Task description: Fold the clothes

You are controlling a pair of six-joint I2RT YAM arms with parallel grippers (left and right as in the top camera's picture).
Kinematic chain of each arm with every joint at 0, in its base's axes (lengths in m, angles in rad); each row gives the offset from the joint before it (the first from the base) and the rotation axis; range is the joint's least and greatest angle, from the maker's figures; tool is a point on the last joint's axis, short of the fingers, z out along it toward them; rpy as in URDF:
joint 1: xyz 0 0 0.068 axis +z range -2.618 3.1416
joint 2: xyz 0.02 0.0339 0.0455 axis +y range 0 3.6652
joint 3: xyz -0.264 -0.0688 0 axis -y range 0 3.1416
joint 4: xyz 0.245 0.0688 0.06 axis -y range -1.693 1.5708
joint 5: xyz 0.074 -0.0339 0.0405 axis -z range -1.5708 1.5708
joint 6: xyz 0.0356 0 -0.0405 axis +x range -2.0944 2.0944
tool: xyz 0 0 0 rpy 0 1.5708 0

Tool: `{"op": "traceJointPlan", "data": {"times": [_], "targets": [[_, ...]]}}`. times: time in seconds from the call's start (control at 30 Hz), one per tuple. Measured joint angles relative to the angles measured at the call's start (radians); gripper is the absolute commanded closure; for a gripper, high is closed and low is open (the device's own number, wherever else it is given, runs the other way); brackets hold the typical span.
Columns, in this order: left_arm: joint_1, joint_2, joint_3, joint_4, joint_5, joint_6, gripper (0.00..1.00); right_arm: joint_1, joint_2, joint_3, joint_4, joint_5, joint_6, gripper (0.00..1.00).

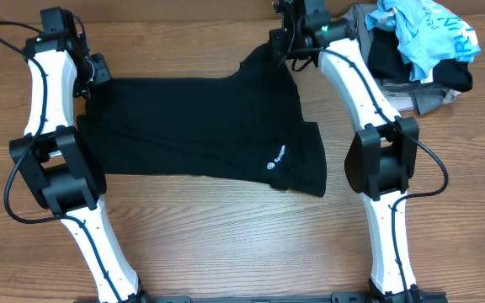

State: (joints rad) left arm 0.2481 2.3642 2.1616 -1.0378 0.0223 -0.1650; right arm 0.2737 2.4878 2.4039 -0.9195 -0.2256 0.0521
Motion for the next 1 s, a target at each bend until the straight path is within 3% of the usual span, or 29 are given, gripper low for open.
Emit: {"op": "traceJointPlan", "data": {"times": [0.33,0.6,1.0], "targets": [[0.0,0.0,0.02,-0.192,-0.092,0.06,0.96,0.002,-0.081,0.286,-0.759,-0.053,0.0,0.96],[0.002,0.0,0.019,-0.317,-0.151,0.064,0.96,0.034,-0.098,0.204,-0.772,-0.111,0.039,0.96],[0.029,0.0,0.008,-0.371,-0.2,0.068,0.96,0.137,-0.097,0.022,-0.776,-0.016,0.204,0.96]]}}
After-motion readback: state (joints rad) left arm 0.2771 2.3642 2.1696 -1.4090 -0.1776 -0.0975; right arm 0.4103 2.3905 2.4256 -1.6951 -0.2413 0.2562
